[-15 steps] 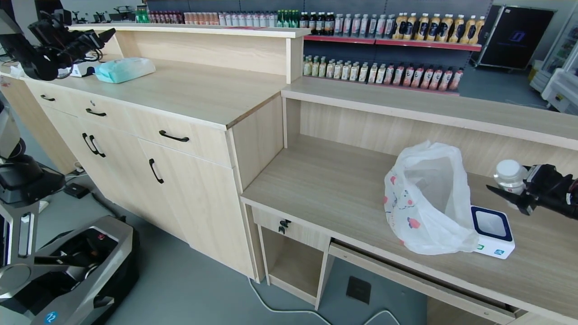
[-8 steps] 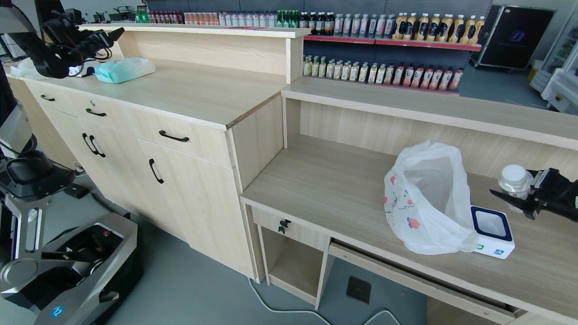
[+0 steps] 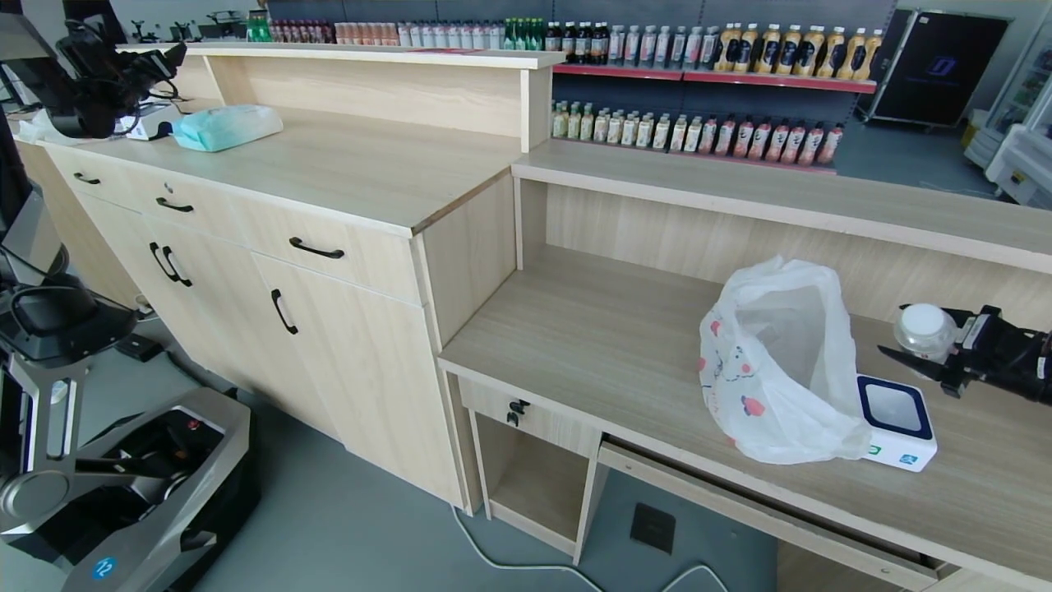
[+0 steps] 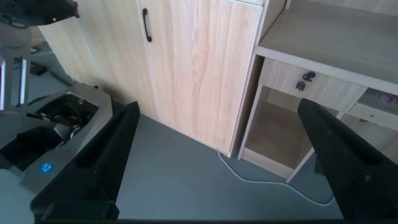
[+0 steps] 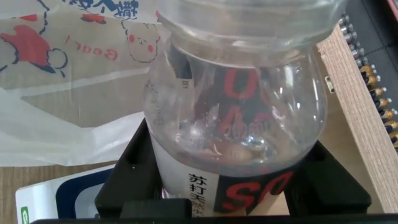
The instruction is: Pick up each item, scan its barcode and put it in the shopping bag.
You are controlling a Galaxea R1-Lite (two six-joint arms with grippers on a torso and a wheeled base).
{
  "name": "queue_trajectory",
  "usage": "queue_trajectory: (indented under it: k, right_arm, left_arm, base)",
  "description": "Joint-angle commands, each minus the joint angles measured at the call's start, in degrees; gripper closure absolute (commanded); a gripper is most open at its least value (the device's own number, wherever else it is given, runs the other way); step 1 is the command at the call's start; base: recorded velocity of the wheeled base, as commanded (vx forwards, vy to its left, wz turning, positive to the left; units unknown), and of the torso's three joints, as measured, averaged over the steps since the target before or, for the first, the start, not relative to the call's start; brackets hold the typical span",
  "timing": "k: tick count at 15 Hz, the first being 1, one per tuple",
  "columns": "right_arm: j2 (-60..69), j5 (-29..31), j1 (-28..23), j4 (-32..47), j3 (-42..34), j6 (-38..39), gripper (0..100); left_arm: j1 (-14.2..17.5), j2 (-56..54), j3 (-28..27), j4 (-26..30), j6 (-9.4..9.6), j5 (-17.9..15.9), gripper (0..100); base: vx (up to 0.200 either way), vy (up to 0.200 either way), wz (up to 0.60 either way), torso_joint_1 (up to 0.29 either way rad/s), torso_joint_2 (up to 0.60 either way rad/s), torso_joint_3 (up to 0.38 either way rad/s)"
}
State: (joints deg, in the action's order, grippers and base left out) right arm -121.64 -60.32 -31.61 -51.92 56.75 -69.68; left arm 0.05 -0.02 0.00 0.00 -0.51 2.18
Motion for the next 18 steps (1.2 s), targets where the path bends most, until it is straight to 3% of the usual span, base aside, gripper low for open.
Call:
queue_trajectory:
  k: [1,6,10,18]
  right_arm:
    - [-0.09,-0.06,0.06,-0.02,0.38,-0.10,100]
    - [0.35,0.03,-0.21,0.77,-0.59,-1.86,100]
    - [0.44,-0.06,-1.44,8.50,-0.06,-9.86,100]
    - [0.08,-0.15,-1.52,8.85,1.17,-9.33,100]
  left_arm:
    - [0.04,0.02,0.00,0.00,-0.02,0.02,0]
    - [0.04,0.02,0.00,0.00,-0.02,0.02,0]
    - [0.04,0.02,0.00,0.00,-0.02,0.02,0]
    - [0.04,0.02,0.00,0.00,-0.02,0.02,0]
  base:
    - [0.000,0.000,0.00,0.000,0.00,0.000]
    - [0.000,0.000,0.00,0.000,0.00,0.000]
    - [0.000,0.000,0.00,0.000,0.00,0.000]
    - [0.000,0.000,0.00,0.000,0.00,0.000]
